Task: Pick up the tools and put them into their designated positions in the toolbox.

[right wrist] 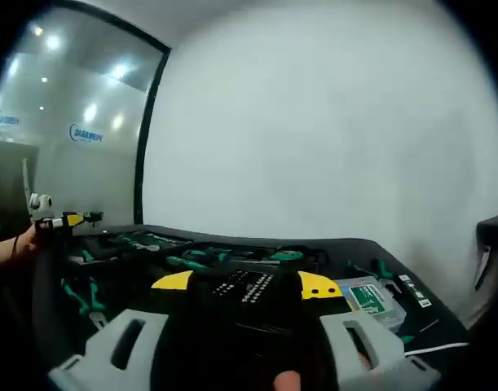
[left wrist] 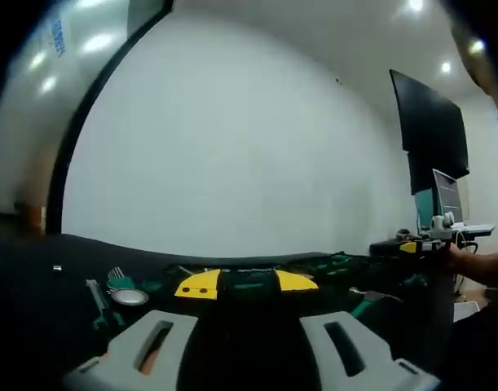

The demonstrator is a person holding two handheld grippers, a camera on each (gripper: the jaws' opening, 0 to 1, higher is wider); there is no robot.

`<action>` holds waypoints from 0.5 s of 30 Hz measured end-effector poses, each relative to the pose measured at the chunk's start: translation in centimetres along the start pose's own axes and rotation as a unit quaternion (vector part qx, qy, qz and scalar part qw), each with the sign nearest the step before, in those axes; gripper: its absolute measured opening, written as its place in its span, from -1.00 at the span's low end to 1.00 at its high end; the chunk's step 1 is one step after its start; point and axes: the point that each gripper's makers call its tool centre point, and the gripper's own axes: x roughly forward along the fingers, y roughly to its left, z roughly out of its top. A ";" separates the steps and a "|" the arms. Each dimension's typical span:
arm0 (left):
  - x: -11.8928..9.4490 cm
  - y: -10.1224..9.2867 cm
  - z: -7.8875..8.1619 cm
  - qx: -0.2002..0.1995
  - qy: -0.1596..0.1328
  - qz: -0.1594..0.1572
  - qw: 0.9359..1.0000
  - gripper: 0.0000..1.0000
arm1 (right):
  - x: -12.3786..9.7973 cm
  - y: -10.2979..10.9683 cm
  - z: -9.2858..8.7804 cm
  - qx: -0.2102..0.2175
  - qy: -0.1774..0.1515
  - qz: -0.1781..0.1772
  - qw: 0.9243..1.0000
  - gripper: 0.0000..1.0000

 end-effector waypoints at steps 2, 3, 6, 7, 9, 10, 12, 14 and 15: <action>0.0 0.1 0.0 -0.001 -0.001 0.000 1.000 -0.47 | 0.0 0.0 0.0 0.000 0.000 0.000 1.000 -0.11; 0.0 0.1 0.0 -0.001 -0.001 0.000 1.000 -0.47 | 0.0 0.1 0.0 -0.001 0.000 0.000 1.000 -0.11; 0.0 0.0 0.0 0.001 0.000 0.000 1.000 -0.47 | -0.1 0.2 0.0 -0.003 0.000 0.001 1.000 -0.11; 0.0 0.0 0.0 0.001 0.000 0.001 1.000 -0.47 | -0.1 0.2 0.0 -0.002 0.000 0.001 1.000 -0.11; 0.0 0.1 0.0 0.001 0.000 0.002 1.000 -0.47 | 0.0 0.1 0.0 -0.002 0.000 0.001 1.000 -0.11; 0.0 0.1 0.0 0.001 0.000 0.003 1.000 -0.47 | 0.0 0.0 0.0 -0.001 0.000 0.001 1.000 -0.11; 0.0 0.3 0.0 0.001 0.000 0.002 1.000 -0.47 | 0.1 -0.1 0.0 -0.002 0.000 0.001 1.000 -0.11; 0.0 0.3 0.0 0.001 0.000 0.002 1.000 -0.47 | 0.1 -0.1 0.0 -0.002 -0.001 0.001 1.000 -0.11; 0.0 0.3 -0.1 0.001 0.000 0.003 1.000 -0.47 | 0.0 -0.1 0.0 -0.003 0.000 0.002 1.000 -0.11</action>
